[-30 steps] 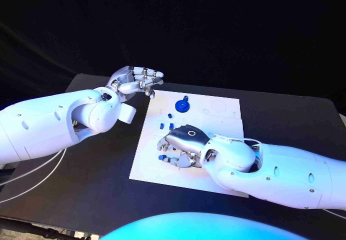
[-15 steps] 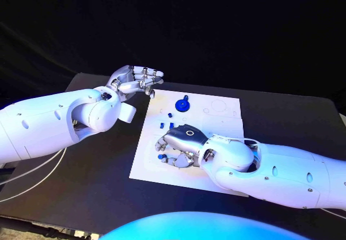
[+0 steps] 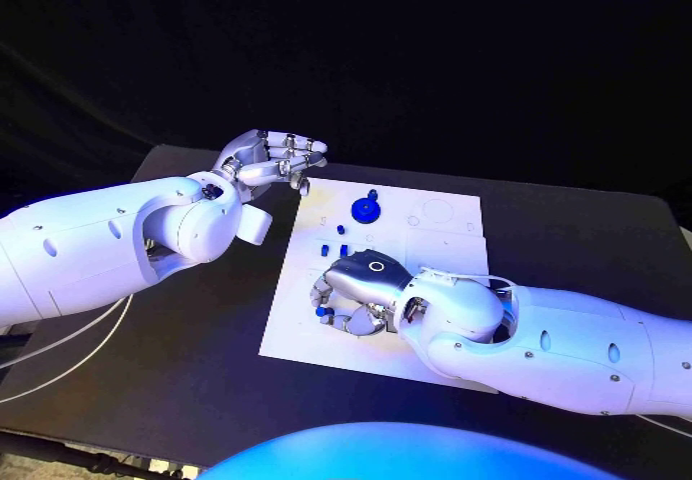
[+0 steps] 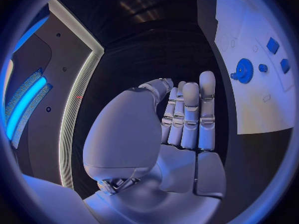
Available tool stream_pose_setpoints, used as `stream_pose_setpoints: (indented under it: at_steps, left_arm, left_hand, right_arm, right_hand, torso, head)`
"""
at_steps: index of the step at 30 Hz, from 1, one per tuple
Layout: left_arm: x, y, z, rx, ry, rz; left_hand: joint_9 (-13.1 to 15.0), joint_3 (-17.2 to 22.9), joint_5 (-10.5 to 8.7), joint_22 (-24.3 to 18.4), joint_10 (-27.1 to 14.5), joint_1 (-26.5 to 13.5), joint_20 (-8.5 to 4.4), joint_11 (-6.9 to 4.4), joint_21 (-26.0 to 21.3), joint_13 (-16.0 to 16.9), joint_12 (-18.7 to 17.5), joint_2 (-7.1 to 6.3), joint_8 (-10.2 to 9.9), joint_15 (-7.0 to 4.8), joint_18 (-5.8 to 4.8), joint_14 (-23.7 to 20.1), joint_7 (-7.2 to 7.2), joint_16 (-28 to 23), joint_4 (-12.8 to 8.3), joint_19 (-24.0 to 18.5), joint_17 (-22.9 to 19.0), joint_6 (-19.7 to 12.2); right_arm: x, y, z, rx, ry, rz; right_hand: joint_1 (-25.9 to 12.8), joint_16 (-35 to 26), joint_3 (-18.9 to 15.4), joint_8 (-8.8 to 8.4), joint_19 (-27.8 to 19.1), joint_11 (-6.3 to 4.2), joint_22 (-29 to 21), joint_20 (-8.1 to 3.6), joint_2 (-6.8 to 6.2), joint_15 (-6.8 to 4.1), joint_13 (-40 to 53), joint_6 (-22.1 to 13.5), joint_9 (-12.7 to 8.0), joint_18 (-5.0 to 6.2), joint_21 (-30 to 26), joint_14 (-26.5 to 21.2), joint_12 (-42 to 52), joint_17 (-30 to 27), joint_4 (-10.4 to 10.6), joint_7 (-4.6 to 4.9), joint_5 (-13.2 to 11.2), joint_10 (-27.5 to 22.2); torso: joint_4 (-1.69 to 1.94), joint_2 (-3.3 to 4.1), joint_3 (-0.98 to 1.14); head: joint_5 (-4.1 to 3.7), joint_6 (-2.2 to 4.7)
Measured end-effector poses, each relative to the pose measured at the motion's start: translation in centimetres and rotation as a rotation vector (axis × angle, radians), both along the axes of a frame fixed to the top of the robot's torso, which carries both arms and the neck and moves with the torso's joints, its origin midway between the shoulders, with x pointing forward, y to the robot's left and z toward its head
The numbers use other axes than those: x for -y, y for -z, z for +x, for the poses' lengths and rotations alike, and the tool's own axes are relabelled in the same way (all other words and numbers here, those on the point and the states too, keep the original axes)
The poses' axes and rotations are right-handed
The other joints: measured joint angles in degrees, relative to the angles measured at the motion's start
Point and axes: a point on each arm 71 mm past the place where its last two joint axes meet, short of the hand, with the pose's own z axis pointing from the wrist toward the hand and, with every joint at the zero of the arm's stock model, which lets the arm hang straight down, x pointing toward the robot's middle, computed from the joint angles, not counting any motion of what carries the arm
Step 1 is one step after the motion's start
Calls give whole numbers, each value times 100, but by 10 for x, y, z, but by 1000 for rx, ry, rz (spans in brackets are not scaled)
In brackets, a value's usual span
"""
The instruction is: Assemble the parts on the task board
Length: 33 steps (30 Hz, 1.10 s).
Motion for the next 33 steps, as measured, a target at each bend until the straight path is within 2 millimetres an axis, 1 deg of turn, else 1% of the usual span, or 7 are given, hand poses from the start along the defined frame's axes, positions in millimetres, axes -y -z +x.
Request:
stream_pose_setpoints:
  at_steps: [1,2,8,10,18,27,33]
  left_arm:
    - [0,0,0,0,0,0]
    - [0,0,0,0,0,0]
    - [0,0,0,-1,-1,1]
    - [0,0,0,-1,-1,1]
    - [-1,0,0,-2,-2,1]
    - [-2,0,0,-3,-3,2]
    - [-3,0,0,-3,-5,3]
  left_hand:
    - [0,0,0,0,0,0,0,0,0,0,0,0,0,0,0,0,0,0,0,0,0,0]
    - [0,0,0,0,0,0,0,0,0,0,0,0,0,0,0,0,0,0,0,0,0,0]
    - [0,0,0,0,0,0,0,0,0,-1,0,0,0,0,-1,0,0,0,0,0,0,0]
    - [0,0,0,0,0,0,0,0,0,0,0,0,0,0,0,0,0,0,0,0,0,0]
    - [0,0,0,0,0,0,0,0,0,-1,0,0,0,0,0,0,0,0,0,0,0,0]
    - [0,0,0,0,0,0,0,0,0,-1,0,0,0,0,0,0,0,0,0,0,1,0]
    - [0,0,0,0,0,0,0,0,0,-2,0,0,0,0,0,0,0,0,0,0,1,0]
  right_arm:
    - [0,0,0,0,0,0]
    - [0,0,0,0,1,-1]
    - [0,0,0,-1,-2,-2]
    - [0,0,0,-1,-3,-2]
    - [2,0,1,0,0,-4]
    - [7,0,4,8,16,0]
    - [10,0,5,12,26,1]
  right_hand:
    - [17,0,40,37,0,0,0,0,66,0,0,71,12,0,0,0,27,6,-9,-10,0,0]
    - [37,0,63,60,0,0,0,0,86,0,0,113,19,0,0,0,36,10,-16,-15,0,0]
    - [82,0,134,194,0,-31,0,0,148,0,9,321,52,0,0,0,105,32,-88,-82,-11,30]
    - [91,0,172,236,0,-43,-1,0,170,0,9,339,58,0,14,0,131,43,-126,-80,-24,42]
    - [127,22,203,238,0,-63,-1,0,252,0,9,340,59,0,50,0,153,54,-127,-82,-51,62]
    - [120,22,219,240,0,-62,-2,0,259,0,8,339,58,0,50,0,153,39,-142,-82,-61,62]
    - [118,22,219,241,0,-83,-2,0,257,0,1,337,57,0,50,0,153,39,-142,-83,-72,42]
  torso:
    - [-1,0,1]
    - [-1,0,1]
    - [-7,1,4]
    - [-10,2,7]
    - [-10,2,8]
    - [-7,1,8]
    - [-6,2,7]
  head:
    - [0,-1]
    - [2,-2]
    - [9,-9]
    - [10,-11]
    - [-3,-16]
    - [-5,0]
    - [1,-18]
